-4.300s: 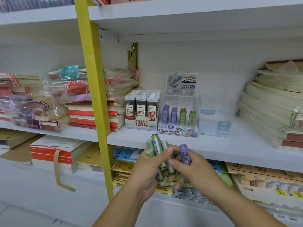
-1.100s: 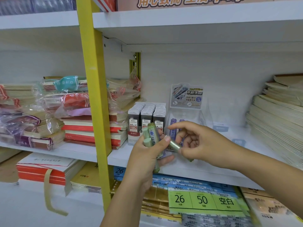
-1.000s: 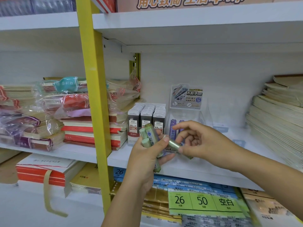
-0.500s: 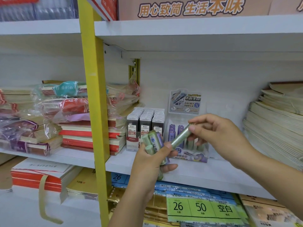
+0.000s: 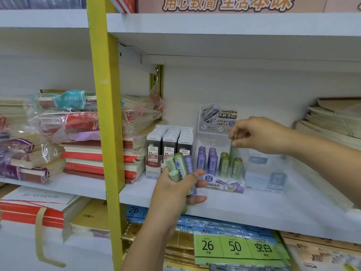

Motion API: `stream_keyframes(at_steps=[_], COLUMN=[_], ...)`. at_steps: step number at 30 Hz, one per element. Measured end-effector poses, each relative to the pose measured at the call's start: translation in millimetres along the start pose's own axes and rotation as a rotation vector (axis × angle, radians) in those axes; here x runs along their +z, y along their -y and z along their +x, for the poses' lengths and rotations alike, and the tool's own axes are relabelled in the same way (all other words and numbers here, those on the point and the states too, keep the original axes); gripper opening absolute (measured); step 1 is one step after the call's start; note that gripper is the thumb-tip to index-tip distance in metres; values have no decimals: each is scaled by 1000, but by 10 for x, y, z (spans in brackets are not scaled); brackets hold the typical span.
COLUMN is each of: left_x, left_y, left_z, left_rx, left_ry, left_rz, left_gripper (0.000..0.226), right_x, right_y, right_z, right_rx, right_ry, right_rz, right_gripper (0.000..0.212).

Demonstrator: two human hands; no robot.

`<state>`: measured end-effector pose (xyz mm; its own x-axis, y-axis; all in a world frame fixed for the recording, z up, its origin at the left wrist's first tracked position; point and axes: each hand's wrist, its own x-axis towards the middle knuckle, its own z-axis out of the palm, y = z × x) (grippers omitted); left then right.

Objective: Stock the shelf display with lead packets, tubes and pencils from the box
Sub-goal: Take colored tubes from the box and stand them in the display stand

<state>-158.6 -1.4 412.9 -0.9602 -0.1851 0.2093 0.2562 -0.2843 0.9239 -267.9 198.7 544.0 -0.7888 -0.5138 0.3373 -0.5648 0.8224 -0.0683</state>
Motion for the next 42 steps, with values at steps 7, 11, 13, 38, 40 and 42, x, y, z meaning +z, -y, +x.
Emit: stream_keyframes(at_steps=[7,11,13,38,40,42], left_x=[-18,-16,-10,-16,-15,-16], left_y=[-2,10,18,17,17,15], left_z=[5,1,-2,-14,-16,-23], left_rx=[-14,-28,-35,-69,-71,-72], left_ry=[-22,-18,-15,-14,-10,-2], left_rz=[-40,-47,-48,-45,-50,-52], left_gripper=[36,38,40,38,40,43], right_x=[56,56,57,68,103,109], right_y=[-43,-71,-80,-99,-104,-120], right_z=[-47,-54,-55,-9,-24,-26], right_rx=[-40,-52,-59,-57,-74,-88], right_ry=[2,10,15,52,37,31], right_rz=[25,-12,-7,-44,-117,-181], right_gripper=[16,16,16,13,11,7])
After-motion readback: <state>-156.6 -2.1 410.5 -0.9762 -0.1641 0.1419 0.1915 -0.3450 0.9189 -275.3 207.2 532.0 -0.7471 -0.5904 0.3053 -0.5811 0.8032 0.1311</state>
